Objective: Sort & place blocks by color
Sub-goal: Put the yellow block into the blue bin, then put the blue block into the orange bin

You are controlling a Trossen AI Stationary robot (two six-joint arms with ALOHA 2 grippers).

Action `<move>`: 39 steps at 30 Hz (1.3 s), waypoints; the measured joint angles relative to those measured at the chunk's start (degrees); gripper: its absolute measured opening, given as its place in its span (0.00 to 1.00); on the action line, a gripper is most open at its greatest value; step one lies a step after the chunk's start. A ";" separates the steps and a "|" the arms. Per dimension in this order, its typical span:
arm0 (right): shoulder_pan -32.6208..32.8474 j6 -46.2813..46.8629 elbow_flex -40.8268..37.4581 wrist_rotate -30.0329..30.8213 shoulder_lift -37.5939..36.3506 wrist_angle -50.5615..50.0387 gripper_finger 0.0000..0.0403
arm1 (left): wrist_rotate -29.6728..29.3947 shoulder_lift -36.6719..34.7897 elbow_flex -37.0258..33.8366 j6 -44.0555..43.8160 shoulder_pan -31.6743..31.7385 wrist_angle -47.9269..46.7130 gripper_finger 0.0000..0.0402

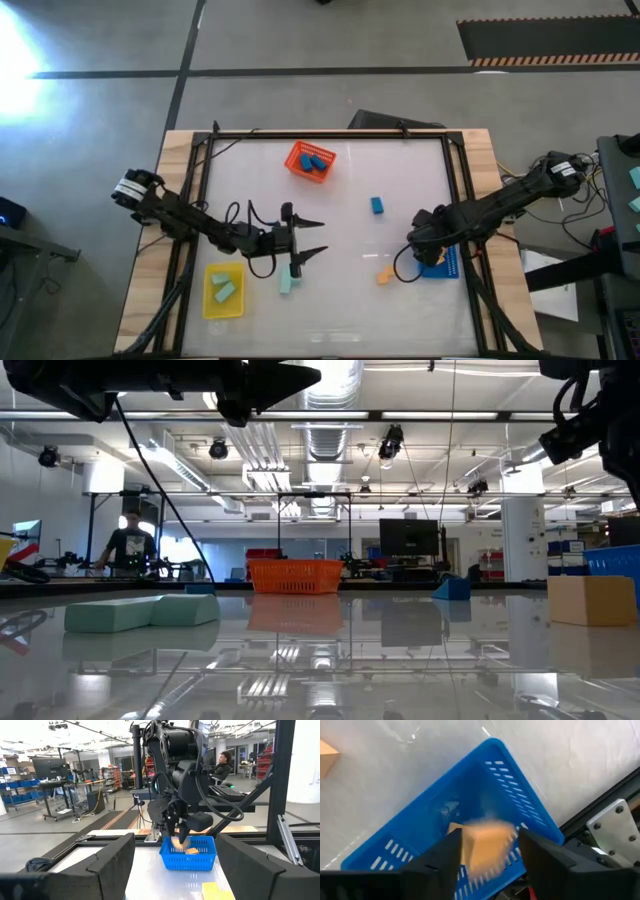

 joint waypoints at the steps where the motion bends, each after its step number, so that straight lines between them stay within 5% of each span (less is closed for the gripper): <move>1: 0.00 0.00 0.01 0.01 -0.03 0.12 0.50 | 0.00 0.00 0.00 -0.02 0.02 0.02 0.65; 10: 0.00 -0.17 3.06 3.19 -0.04 2.41 0.60 | 0.02 0.00 0.00 -0.58 0.00 -0.97 0.65; 18: -1.07 -0.79 4.15 24.28 0.26 17.60 0.57 | 0.02 0.63 0.03 -3.56 0.02 -2.53 0.65; 24: -5.79 0.32 4.00 34.67 4.12 25.59 0.57 | -3.69 -0.78 0.46 -0.79 0.02 -2.36 0.65; 29: -11.68 2.01 3.93 33.77 8.91 27.95 0.58 | -8.70 -5.42 0.20 5.03 0.02 -1.77 0.65; 39: -20.15 6.04 3.93 20.85 16.12 29.01 0.63 | -13.66 -16.32 -0.56 14.12 -0.02 -5.78 0.65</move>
